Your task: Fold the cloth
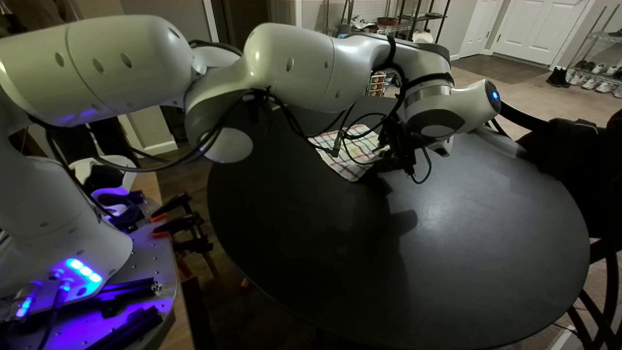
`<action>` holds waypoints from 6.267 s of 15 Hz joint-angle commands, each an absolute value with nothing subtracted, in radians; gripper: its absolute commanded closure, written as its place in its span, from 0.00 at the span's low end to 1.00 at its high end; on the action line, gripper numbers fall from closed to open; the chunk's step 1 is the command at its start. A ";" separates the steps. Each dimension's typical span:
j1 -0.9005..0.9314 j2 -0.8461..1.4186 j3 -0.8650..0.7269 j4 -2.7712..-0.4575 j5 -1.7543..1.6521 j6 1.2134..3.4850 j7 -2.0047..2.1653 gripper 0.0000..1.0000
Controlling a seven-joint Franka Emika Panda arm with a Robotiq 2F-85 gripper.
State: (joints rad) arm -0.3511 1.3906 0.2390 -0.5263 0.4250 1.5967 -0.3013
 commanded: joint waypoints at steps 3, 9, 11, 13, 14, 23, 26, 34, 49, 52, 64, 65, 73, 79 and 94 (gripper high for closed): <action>-0.332 1.377 0.202 -0.521 0.409 1.661 -0.244 1.00; -0.288 1.373 0.131 -0.494 0.390 1.752 -0.191 0.99; -0.273 1.442 0.126 -0.358 0.348 1.718 -0.150 0.99; -0.258 1.451 0.115 -0.325 0.309 1.726 -0.123 0.99; -0.252 1.410 0.089 -0.392 0.313 1.766 -0.128 0.99; -0.212 1.412 0.053 -0.370 0.191 1.813 -0.070 0.99; -0.187 1.410 0.054 -0.371 0.169 1.843 -0.058 0.99; -0.120 1.410 0.006 -0.377 0.092 1.920 0.024 0.99; -0.051 1.395 -0.012 -0.386 0.040 1.822 -0.002 0.99; -0.042 1.393 -0.024 -0.386 0.023 1.813 -0.002 0.99; -0.045 1.368 -0.036 -0.367 -0.010 1.694 -0.110 0.99; -0.047 1.365 -0.038 -0.365 -0.011 1.665 -0.122 0.99; -0.066 1.357 -0.046 -0.354 -0.014 1.538 -0.171 0.99; -0.062 1.373 -0.045 -0.353 -0.009 1.541 -0.135 0.98; -0.037 1.371 -0.058 -0.354 -0.024 1.587 -0.119 0.99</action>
